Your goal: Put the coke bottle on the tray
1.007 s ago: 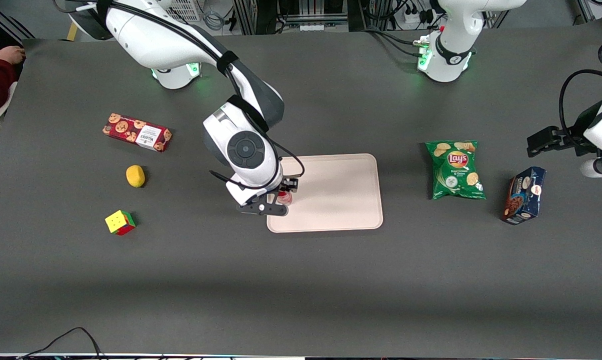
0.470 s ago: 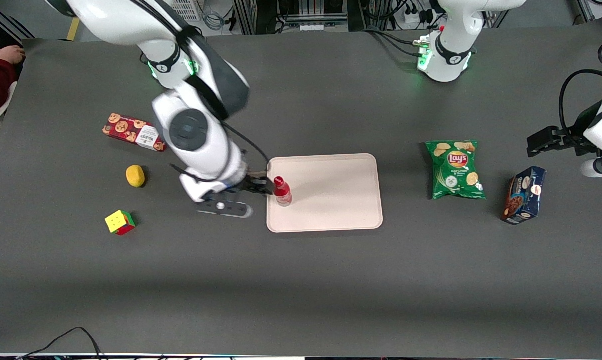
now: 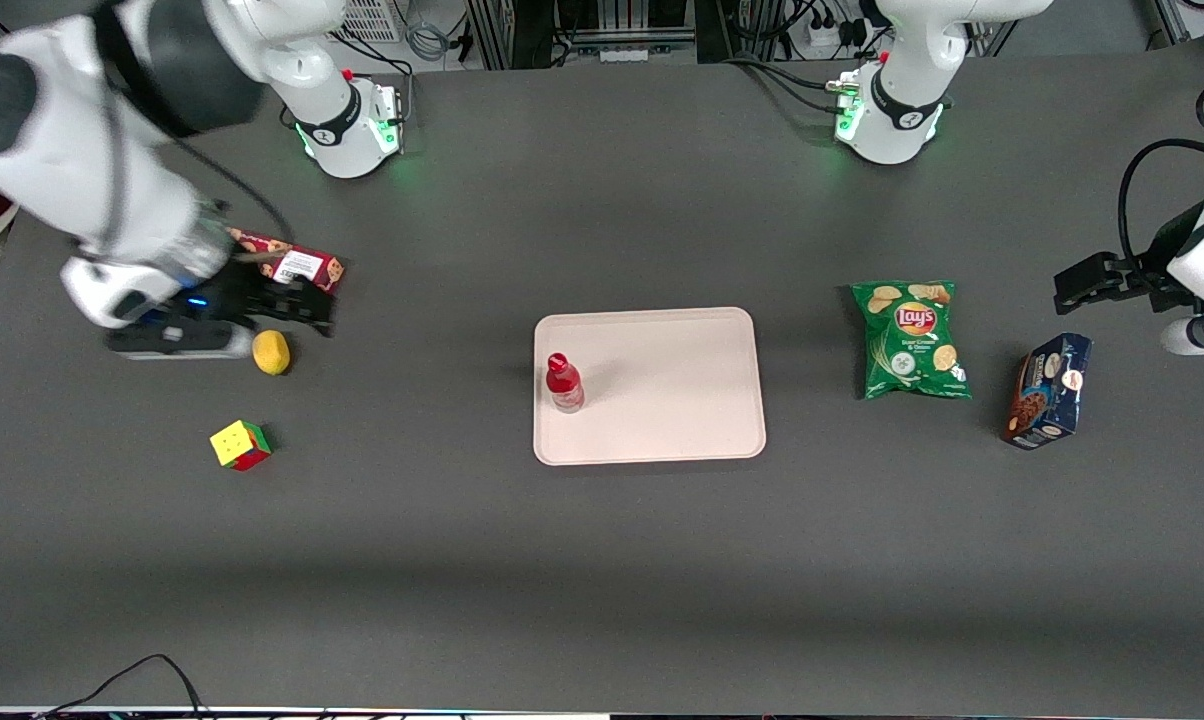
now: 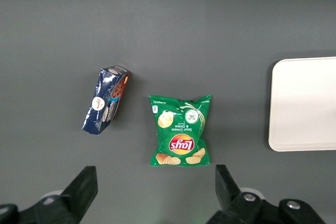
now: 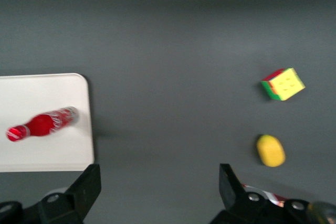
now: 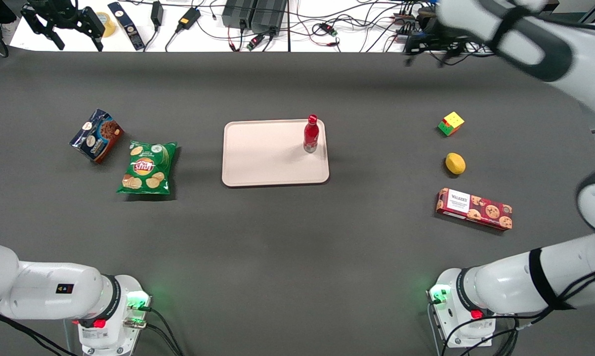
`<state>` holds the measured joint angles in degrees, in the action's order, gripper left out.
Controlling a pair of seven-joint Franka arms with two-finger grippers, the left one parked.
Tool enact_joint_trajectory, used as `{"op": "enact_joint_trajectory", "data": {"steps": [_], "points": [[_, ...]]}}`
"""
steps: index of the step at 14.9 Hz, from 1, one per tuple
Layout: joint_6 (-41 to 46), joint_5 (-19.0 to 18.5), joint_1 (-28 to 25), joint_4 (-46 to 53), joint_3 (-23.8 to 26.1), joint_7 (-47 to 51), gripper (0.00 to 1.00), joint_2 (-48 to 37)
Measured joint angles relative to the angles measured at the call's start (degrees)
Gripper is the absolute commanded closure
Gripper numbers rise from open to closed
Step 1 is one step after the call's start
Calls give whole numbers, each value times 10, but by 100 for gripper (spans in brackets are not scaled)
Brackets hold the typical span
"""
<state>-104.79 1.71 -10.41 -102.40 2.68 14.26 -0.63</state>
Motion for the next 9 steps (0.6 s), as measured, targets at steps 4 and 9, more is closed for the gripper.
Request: {"op": "enact_joint_trajectory", "data": {"steps": [4,9], "points": [[28,7,5,-38,-102,-108,0,-57],[34,7,4,-41,-127,-132,0,-68]]}}
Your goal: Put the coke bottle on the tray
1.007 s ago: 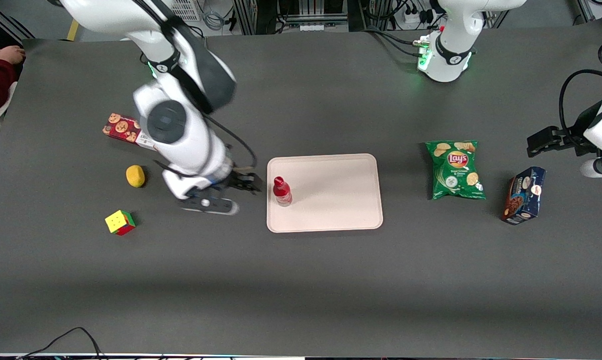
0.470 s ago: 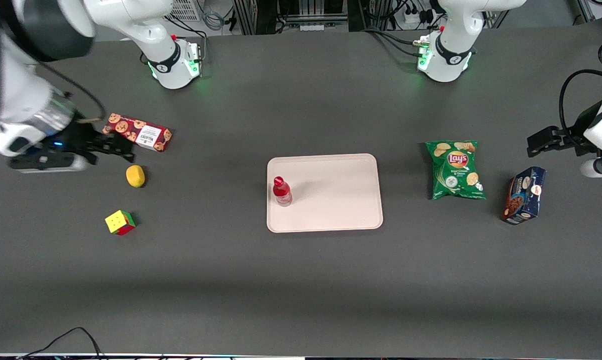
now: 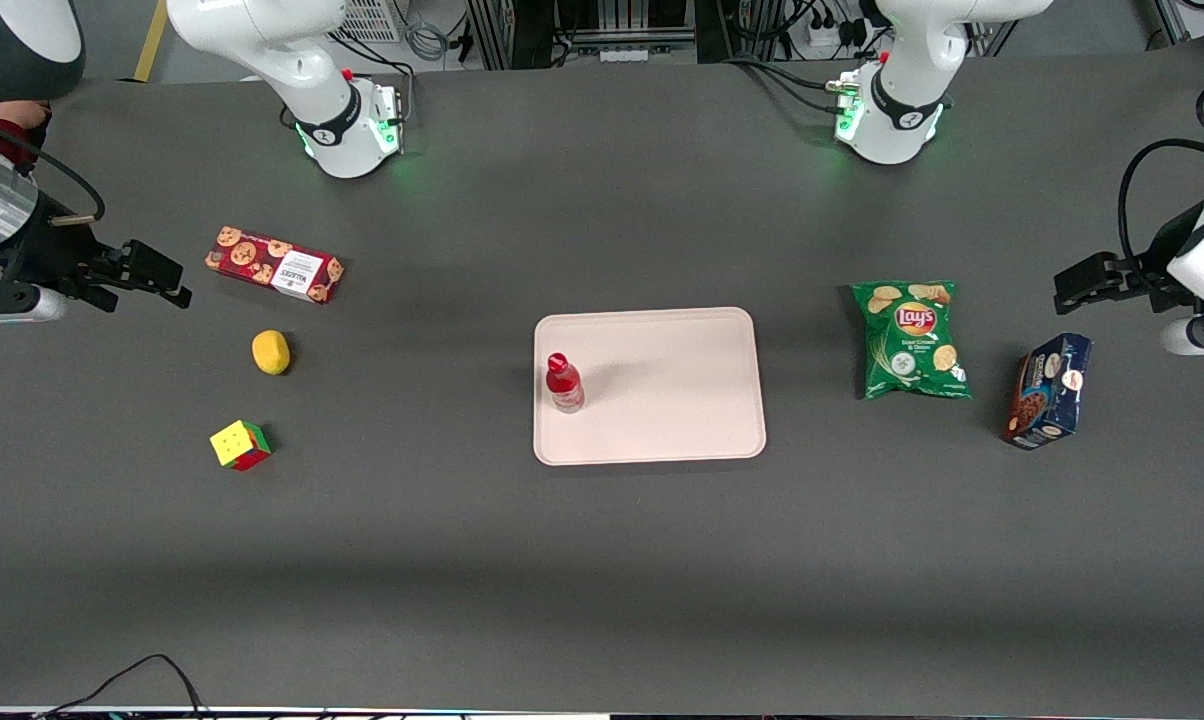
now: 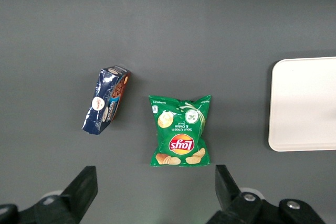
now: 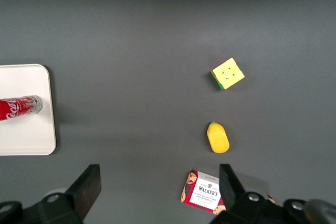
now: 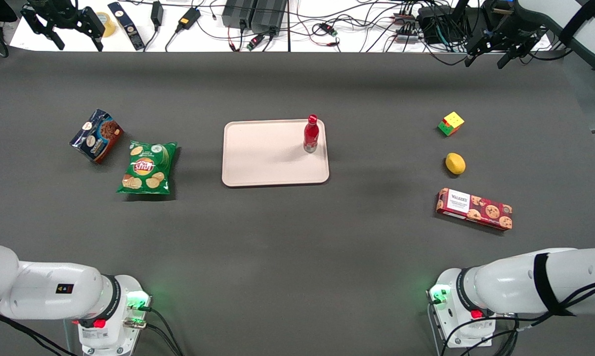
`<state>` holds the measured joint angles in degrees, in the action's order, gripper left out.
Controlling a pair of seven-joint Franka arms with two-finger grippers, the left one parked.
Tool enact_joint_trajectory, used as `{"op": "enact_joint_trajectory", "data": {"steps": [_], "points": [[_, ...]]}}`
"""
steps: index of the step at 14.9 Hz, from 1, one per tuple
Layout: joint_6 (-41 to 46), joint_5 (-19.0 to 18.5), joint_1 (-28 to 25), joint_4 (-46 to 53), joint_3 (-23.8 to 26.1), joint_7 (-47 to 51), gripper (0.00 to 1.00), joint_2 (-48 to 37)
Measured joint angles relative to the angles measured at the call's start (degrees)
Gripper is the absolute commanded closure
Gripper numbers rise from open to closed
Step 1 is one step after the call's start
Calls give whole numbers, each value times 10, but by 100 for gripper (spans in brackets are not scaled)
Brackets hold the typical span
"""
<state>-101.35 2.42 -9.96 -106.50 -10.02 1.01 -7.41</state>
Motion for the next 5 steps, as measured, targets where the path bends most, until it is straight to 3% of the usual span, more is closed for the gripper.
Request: {"op": "enact_joint_trajectory", "data": {"steps": [5], "points": [[-1,-5,-4,11,1,-9,0,2]]}}
